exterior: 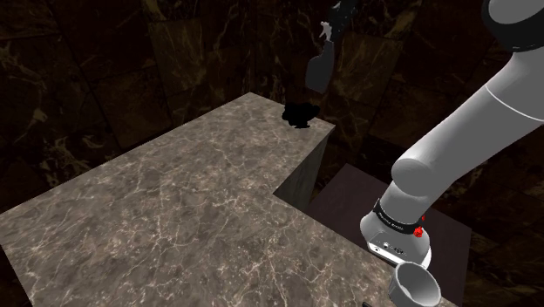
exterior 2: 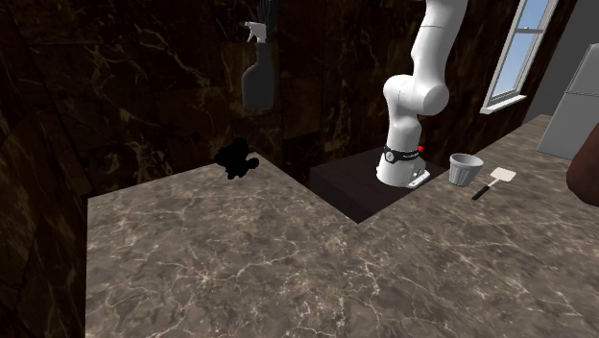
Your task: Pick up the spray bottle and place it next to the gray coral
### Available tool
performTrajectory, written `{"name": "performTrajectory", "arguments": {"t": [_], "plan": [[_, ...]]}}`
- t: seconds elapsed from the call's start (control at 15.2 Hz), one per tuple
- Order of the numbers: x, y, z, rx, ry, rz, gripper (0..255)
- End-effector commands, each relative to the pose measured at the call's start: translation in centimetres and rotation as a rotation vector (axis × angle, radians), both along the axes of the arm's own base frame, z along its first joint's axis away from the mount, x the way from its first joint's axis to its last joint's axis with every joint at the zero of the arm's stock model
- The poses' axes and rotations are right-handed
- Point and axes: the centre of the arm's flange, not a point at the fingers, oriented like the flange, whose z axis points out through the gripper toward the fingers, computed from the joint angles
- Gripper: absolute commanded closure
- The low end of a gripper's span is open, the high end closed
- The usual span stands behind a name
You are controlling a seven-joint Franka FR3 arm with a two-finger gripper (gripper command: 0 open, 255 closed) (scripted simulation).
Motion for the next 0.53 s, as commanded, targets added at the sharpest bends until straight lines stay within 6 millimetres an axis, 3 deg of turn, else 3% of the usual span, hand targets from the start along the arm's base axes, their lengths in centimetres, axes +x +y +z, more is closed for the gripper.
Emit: {"name": "performTrajectory", "arguments": {"t": [0.0,0.46], "plan": [[0.1,0.1,-1.1,0.0,-0.001,0.0,255],[0.1,0.1,-4.8,0.0,-0.001,0.0,255]]}}
